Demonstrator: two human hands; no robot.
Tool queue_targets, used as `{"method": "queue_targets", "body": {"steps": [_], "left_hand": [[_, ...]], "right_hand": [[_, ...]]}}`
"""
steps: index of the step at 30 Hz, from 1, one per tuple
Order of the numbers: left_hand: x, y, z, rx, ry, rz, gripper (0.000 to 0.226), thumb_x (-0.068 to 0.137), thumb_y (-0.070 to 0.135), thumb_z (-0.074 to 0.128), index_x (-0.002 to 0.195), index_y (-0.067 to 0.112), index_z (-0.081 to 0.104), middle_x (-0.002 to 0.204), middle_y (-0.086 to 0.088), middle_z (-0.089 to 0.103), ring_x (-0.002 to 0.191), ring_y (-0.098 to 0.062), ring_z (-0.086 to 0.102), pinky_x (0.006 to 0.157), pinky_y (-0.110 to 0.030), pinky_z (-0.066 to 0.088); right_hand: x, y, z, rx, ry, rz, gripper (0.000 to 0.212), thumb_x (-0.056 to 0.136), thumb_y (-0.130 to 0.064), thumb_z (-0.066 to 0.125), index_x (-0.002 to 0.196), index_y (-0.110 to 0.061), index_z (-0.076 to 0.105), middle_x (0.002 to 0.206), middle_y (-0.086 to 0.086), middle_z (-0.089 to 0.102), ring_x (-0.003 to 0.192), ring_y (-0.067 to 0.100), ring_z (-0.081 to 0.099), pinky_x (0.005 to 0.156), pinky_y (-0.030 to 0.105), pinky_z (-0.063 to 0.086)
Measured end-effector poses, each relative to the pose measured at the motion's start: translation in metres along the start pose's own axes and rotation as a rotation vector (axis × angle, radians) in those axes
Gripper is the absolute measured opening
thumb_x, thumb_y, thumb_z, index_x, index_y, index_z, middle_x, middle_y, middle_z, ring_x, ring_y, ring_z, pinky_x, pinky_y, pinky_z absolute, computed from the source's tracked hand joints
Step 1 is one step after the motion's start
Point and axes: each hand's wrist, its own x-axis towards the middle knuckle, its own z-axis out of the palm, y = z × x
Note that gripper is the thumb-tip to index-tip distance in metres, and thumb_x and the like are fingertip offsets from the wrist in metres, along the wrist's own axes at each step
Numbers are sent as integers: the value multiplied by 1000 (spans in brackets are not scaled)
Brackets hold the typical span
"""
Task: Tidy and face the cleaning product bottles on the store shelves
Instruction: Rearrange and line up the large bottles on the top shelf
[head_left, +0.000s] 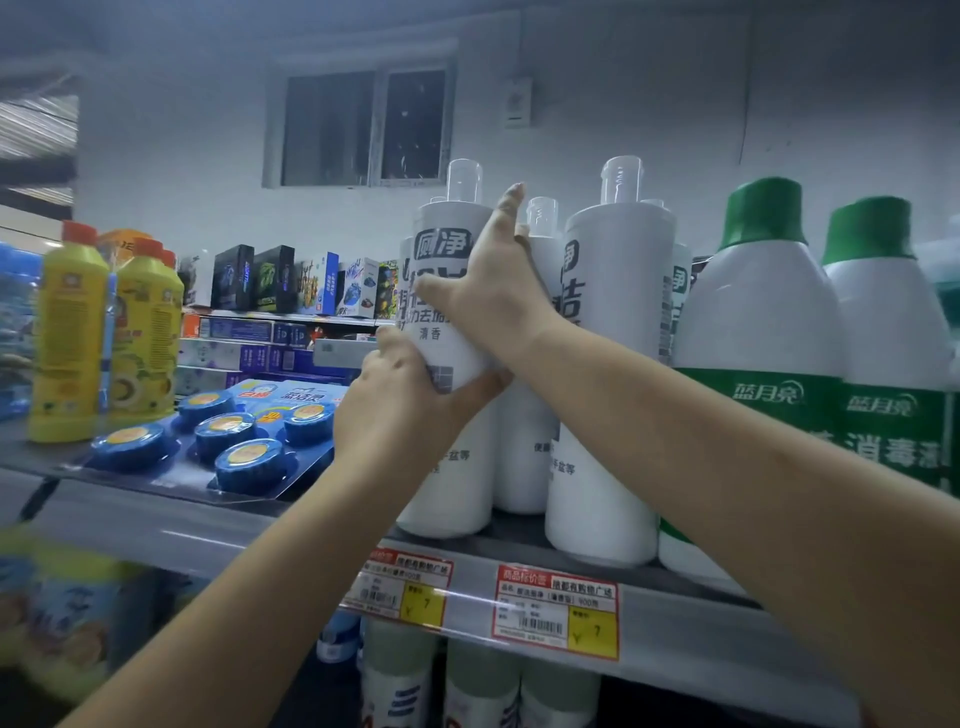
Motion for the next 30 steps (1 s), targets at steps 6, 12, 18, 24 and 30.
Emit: {"method": "queue_targets", "body": {"steps": [6,12,18,24,30], "left_hand": [[-1,5,3,32,-10,6,105,56,78,51,127,3,31,117,-13,54,103,-33,54,75,-43,46],[-13,10,7,-45,105,120,83,71,63,47,128,5,33,128,-15,41,120,-33,38,97,-47,36],[-41,54,13,-104,265,457,79,68,28,61,135,-4,35,139,-23,36,133,-35,26,109,-53,25],[-68,103,45,-262,213,664,71,77,30,54,137,-1,33,142,-17,37,137,-30,25,111,-49,23],[-114,158,90,-334,114,770,69,78,25,52,137,-1,29,146,-17,33,138,-21,15,115,-31,10]], "right_hand": [[-6,-2,-9,-72,-1,-17,110,80,-28,67,144,-20,-22,153,26,-6,139,34,22,114,41,25],[-22,-4,-19,-252,-8,-193,99,86,-27,62,146,-16,-16,156,18,-11,145,27,-10,114,31,-3],[-50,0,-53,-209,214,-402,76,87,-17,55,148,-11,10,153,11,23,143,21,16,118,32,12],[-75,28,-120,-274,410,-469,61,84,-12,49,141,-4,31,143,11,40,133,23,34,108,29,23],[-96,67,-191,-395,477,-339,58,86,-15,52,141,-11,32,143,0,41,130,13,35,93,4,21]]}}
